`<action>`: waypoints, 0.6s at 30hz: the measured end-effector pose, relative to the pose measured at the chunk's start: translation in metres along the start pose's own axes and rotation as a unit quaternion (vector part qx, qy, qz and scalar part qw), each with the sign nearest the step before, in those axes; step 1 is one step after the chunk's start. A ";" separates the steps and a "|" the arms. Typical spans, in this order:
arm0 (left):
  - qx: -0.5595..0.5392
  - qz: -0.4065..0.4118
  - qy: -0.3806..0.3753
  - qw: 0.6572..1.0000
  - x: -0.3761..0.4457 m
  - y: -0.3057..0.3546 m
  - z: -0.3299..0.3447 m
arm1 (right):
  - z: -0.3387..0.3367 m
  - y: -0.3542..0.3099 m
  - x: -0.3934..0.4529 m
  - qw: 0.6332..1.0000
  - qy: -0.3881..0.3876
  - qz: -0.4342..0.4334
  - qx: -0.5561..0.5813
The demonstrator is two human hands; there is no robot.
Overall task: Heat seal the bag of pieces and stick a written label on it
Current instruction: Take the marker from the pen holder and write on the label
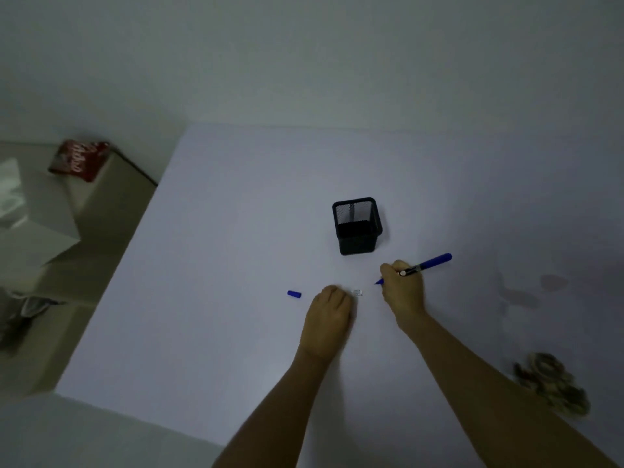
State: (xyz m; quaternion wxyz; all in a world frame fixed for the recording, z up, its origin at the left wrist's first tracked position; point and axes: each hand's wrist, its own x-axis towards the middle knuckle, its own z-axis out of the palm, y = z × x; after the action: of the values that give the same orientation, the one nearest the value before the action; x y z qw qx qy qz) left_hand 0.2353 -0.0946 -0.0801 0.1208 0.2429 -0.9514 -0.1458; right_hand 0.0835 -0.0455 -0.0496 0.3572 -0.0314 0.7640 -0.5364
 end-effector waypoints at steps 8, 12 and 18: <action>0.007 -0.018 0.000 1.000 0.019 -0.002 -0.022 | -0.015 -0.020 -0.010 0.999 0.002 0.018 0.026; -0.014 -0.147 0.035 0.988 0.002 -0.022 -0.042 | -0.015 -0.034 -0.017 0.998 -0.016 0.036 0.051; -0.029 -0.251 -0.025 0.967 -0.030 -0.055 -0.061 | -0.015 -0.046 -0.031 0.984 -0.160 0.078 0.000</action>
State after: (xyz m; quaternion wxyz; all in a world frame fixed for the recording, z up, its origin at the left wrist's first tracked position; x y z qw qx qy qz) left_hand 0.3026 -0.1388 -0.0467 0.0640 0.4665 -0.8580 -0.2050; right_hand 0.0825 -0.0401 0.0079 0.5153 -0.0572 0.6975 -0.4947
